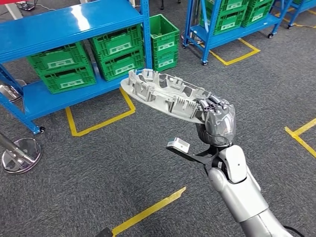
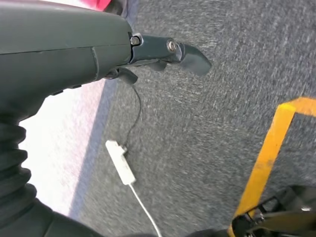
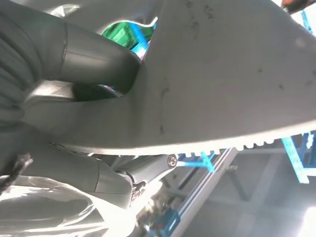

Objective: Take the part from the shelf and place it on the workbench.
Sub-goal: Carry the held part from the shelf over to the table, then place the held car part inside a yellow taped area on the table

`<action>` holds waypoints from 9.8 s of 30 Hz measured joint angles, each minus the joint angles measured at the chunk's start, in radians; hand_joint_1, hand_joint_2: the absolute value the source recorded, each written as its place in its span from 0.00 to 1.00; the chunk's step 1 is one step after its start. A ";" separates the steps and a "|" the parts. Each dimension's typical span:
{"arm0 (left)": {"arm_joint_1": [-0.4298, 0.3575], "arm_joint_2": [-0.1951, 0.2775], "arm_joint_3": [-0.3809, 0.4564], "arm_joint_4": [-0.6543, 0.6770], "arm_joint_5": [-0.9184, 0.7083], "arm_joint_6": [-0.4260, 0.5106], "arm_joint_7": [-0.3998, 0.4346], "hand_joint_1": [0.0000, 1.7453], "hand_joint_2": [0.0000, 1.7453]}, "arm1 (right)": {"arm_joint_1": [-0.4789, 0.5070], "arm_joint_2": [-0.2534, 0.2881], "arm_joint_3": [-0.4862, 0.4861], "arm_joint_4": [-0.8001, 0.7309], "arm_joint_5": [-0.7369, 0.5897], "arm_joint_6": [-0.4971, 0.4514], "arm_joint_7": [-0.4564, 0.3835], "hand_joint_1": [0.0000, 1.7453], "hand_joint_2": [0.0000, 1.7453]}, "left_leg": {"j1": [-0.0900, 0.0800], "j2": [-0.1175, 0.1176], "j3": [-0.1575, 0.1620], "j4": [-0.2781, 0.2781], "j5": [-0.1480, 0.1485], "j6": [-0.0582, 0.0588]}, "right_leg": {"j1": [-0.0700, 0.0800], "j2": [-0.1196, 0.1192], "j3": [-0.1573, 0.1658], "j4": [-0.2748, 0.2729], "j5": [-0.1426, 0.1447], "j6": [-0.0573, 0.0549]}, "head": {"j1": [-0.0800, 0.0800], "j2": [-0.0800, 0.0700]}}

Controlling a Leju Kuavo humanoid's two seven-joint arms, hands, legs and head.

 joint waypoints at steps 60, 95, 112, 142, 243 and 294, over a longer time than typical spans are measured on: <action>0.011 0.019 -0.035 0.027 0.028 -0.001 -0.008 0.00 1.00 | 0.090 0.012 -0.197 -0.359 0.434 -0.033 0.113 1.00 1.00 | 0.001 0.005 0.036 -0.075 0.026 -0.006 | -0.002 -0.009 -0.013 0.002 0.009 0.003 | 0.014 0.000; 0.016 0.023 -0.044 0.027 0.026 -0.006 -0.004 0.00 1.00 | 0.091 -0.034 -0.163 -0.320 0.429 -0.033 0.170 1.00 1.00 | 0.001 -0.014 -0.006 -0.009 0.048 -0.005 | 0.005 0.056 -0.011 0.008 0.007 -0.003 | 0.010 0.000; 0.012 0.023 -0.051 0.028 0.028 -0.002 -0.004 0.00 1.00 | 0.105 -0.036 -0.171 -0.316 0.404 -0.033 0.141 1.00 1.00 | 0.002 0.058 0.102 -0.245 0.125 0.023 | -0.004 -0.044 -0.086 0.116 -0.014 0.051 | 0.024 0.000; 0.002 0.025 -0.059 0.034 0.031 -0.007 -0.004 0.00 1.00 | 0.103 -0.036 -0.177 -0.305 0.420 -0.033 0.131 1.00 1.00 | 0.002 0.059 0.101 -0.248 0.126 0.025 | -0.006 -0.037 -0.108 0.153 -0.029 0.048 | 0.022 0.000; 0.020 0.043 -0.066 0.059 0.083 0.001 0.034 0.00 1.00 | -0.026 -0.055 0.019 -0.027 0.027 0.252 0.112 1.00 1.00 | -0.019 -0.027 0.086 -0.247 0.136 0.018 | 0.006 0.041 -0.035 0.018 0.007 0.001 | -0.005 0.000; 0.034 0.037 -0.010 0.028 0.010 -0.027 0.055 0.00 1.00 | -0.084 -0.038 0.124 0.247 -0.035 0.378 0.135 0.25 0.25 | -0.017 -0.027 0.086 -0.247 0.136 0.018 | 0.007 0.041 -0.035 0.018 0.006 0.001 | -0.005 0.000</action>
